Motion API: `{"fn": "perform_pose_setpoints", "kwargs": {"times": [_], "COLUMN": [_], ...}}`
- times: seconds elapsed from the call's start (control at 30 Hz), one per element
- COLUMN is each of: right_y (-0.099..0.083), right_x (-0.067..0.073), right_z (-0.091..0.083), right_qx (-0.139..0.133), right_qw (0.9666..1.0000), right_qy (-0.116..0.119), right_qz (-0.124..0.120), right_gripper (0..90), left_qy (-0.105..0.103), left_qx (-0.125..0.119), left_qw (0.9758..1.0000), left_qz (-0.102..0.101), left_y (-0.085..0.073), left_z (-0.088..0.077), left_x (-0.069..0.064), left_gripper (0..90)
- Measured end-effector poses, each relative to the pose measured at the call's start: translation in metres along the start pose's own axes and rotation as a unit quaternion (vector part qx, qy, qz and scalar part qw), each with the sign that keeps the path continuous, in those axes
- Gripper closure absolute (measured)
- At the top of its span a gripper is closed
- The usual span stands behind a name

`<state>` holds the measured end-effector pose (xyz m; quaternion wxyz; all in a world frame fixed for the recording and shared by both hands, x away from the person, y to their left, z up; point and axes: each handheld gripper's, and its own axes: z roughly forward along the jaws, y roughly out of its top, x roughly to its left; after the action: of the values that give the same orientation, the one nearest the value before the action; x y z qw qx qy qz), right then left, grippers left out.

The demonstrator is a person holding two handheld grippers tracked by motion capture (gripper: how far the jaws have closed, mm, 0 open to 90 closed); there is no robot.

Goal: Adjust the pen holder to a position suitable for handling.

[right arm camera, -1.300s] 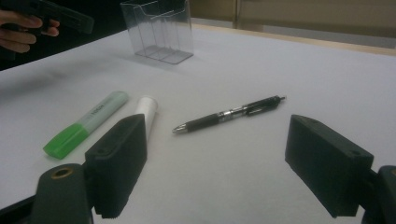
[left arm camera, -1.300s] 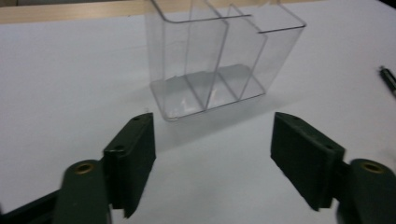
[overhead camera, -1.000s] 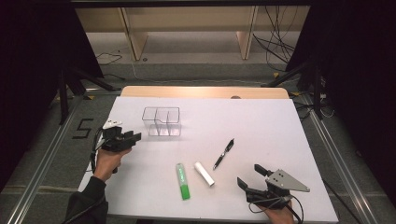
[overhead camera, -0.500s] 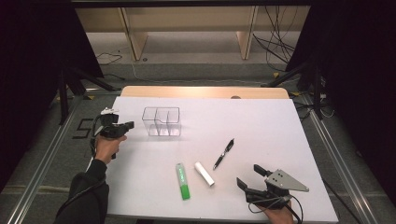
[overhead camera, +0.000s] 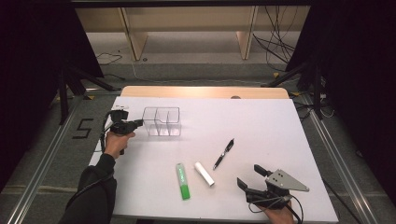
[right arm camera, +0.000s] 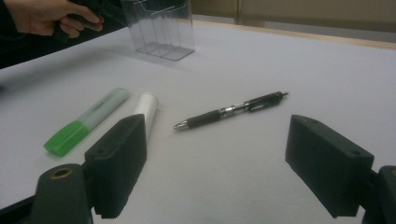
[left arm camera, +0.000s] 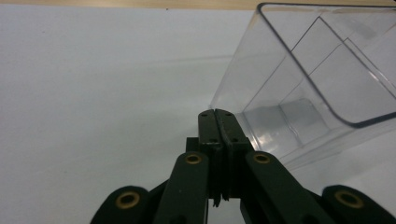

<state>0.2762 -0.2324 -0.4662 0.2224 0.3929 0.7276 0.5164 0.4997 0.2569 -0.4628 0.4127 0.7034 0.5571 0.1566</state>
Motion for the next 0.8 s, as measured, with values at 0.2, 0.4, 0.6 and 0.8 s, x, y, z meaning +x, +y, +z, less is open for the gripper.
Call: {"fn": "perform_pose_setpoints", "kwargs": {"times": [0.2,0.4,0.6,0.8], "right_y": [0.0,0.0,-0.001,-0.001], "right_x": [0.0,0.0,0.0,-0.001], "right_z": [0.0,0.002,0.002,0.002], "right_qx": [0.004,0.007,0.01,0.009], "right_qw": [1.0,1.0,1.0,1.0], "right_qy": [0.0,0.0,0.0,-0.002], "right_qz": [0.001,0.002,-0.001,0.003], "right_gripper": [21.3,21.3,21.2,21.2], "left_qy": [-0.007,-0.01,-0.014,-0.017], "left_qx": [0.003,0.005,0.008,0.01], "left_qw": [1.0,0.9998,0.9998,0.9998], "left_qz": [-0.005,-0.016,-0.008,-0.003], "left_y": [0.005,0.007,0.008,0.01], "left_z": [0.005,0.006,0.011,0.018], "left_x": [-0.005,-0.007,-0.022,-0.037], "left_gripper": [89.1,89.1,89.1,89.0]}}
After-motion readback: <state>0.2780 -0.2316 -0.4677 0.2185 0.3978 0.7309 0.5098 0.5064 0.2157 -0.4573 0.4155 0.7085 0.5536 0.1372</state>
